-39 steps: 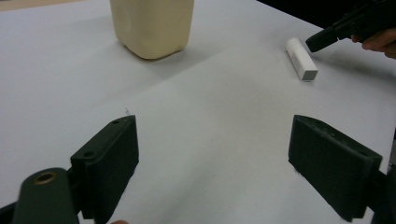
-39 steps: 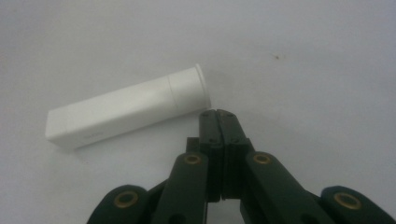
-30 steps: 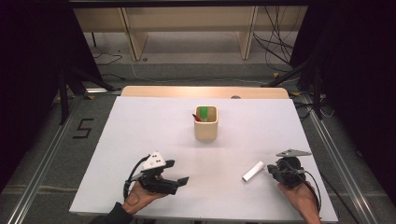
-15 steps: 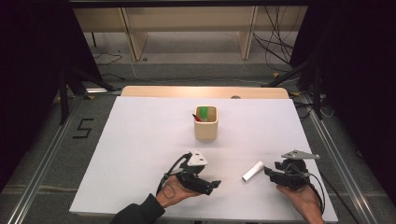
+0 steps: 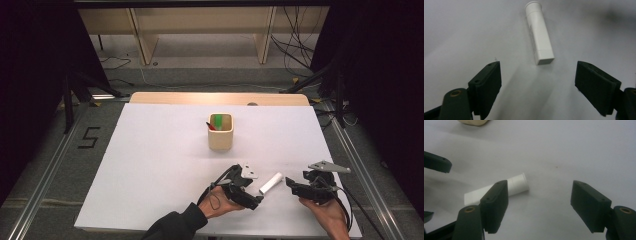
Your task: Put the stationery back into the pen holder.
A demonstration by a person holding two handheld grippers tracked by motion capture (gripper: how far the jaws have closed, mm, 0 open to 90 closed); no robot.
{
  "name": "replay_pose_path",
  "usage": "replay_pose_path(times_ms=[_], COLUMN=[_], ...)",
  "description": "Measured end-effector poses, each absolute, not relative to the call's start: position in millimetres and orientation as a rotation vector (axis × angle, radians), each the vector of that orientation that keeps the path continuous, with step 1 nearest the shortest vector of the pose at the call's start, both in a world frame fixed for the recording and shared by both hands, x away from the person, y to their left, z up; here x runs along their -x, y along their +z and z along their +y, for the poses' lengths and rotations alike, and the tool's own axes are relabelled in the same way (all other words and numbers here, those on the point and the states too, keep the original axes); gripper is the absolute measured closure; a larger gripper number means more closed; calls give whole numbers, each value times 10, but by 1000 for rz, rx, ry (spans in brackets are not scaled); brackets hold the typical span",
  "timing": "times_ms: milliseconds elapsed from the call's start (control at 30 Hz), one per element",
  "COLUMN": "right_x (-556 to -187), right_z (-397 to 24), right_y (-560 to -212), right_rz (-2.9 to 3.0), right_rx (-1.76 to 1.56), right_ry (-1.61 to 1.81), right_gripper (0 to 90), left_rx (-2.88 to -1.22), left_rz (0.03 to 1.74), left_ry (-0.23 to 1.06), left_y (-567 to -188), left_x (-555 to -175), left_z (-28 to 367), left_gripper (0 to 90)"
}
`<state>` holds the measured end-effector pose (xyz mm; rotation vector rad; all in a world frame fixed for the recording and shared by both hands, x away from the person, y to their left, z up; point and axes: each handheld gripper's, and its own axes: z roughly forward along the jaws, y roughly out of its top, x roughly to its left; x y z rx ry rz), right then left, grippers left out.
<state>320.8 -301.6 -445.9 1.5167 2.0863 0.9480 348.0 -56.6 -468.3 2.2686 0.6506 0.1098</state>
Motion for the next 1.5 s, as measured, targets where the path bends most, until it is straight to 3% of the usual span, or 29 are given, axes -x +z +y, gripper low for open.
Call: replay_pose_path(times_ms=[133,733,1167,1500], right_x=[-3207,-3210,-3218,-3206], right_z=[-3031,-3038,-3035,-3051], right_y=[-4455,-4472,-4488,-4466], right_rz=[2069,2076,2082,2059], right_rx=[-1527,-1528,-1527,-1529], right_ry=[949,945,942,957], right_gripper=[287,283,288,291], left_rx=[-2293,-2313,-2330,-2212], left_rz=[625,651,653,705], left_ry=[124,155,177,141], left_y=[-4689,-4762,-4808,-4717], left_x=[-3472,-3509,-3536,-3600], left_z=[-687,-893,-976,-732], left_gripper=[239,555,694,708])
